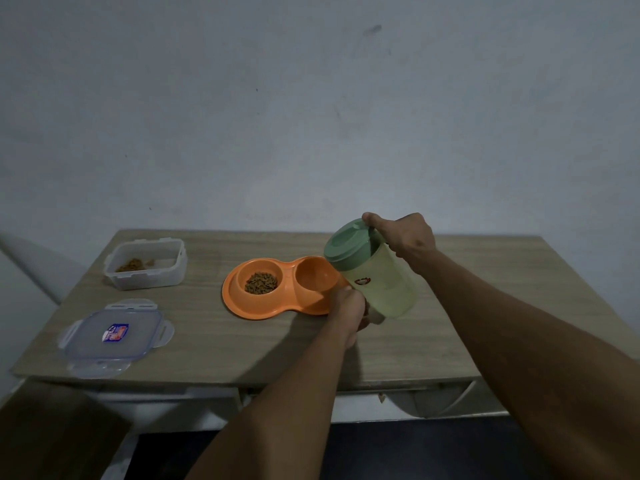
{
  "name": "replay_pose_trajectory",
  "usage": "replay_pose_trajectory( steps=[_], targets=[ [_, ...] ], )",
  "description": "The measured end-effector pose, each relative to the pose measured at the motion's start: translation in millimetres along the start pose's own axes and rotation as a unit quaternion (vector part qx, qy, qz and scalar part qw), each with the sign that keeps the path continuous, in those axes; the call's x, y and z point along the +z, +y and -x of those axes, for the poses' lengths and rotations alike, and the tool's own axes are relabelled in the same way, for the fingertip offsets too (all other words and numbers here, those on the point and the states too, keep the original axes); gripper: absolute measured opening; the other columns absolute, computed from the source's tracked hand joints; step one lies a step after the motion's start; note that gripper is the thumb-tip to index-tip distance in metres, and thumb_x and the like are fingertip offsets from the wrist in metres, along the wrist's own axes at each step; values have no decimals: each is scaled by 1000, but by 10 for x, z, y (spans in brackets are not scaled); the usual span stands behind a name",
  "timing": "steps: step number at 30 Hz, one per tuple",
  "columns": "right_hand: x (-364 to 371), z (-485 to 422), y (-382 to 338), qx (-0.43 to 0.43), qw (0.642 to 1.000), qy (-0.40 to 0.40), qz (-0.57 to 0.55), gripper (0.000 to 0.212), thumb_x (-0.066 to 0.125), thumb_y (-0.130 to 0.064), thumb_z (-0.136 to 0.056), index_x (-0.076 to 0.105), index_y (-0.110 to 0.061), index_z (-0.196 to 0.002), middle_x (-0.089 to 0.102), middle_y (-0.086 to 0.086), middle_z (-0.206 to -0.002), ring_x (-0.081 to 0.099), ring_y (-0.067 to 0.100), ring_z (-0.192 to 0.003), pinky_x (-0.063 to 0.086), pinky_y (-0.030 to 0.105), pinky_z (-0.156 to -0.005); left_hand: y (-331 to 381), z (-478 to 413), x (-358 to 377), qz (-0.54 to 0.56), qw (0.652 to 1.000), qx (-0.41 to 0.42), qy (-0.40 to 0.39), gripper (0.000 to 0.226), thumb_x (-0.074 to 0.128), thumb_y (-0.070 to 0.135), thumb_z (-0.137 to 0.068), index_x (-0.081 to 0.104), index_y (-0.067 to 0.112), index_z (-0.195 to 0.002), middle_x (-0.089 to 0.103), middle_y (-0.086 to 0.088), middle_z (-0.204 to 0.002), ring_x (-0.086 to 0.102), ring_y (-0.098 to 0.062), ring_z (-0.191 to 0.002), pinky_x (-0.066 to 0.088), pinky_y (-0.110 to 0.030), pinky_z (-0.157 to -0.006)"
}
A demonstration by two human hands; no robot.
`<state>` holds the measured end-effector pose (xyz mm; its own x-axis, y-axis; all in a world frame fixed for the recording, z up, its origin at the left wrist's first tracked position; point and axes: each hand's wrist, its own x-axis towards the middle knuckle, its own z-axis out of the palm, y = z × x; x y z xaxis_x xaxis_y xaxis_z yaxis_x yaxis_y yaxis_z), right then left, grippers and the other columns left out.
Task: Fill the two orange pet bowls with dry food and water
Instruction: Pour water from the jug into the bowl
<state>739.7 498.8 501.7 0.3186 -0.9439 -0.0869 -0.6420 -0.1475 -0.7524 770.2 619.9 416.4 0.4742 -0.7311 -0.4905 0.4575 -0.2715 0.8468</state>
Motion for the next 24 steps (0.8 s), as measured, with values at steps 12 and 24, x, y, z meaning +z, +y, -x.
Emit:
replay_pose_trajectory(
  steps=[12, 24],
  targets=[
    [-67, -89, -37, -5, 999, 4, 44, 80, 68, -75, -60, 64, -2, -94, 70, 12, -90, 68, 32, -86, 58, 45, -82, 49, 17, 68, 4, 1000, -24, 2, 25, 38, 13, -92, 61, 21, -98, 59, -2, -88, 51, -15, -77, 45, -29, -69],
    [-77, -117, -117, -33, 996, -8, 76, 73, 67, -72, -66, 63, -3, -91, 70, 12, -88, 68, 32, -85, 57, 41, -79, 99, 109, 58, 12, 1000, -20, -16, 35, 39, 13, -92, 61, 20, -117, 65, 1, -104, 56, -15, -89, 46, -24, -60]
  ],
)
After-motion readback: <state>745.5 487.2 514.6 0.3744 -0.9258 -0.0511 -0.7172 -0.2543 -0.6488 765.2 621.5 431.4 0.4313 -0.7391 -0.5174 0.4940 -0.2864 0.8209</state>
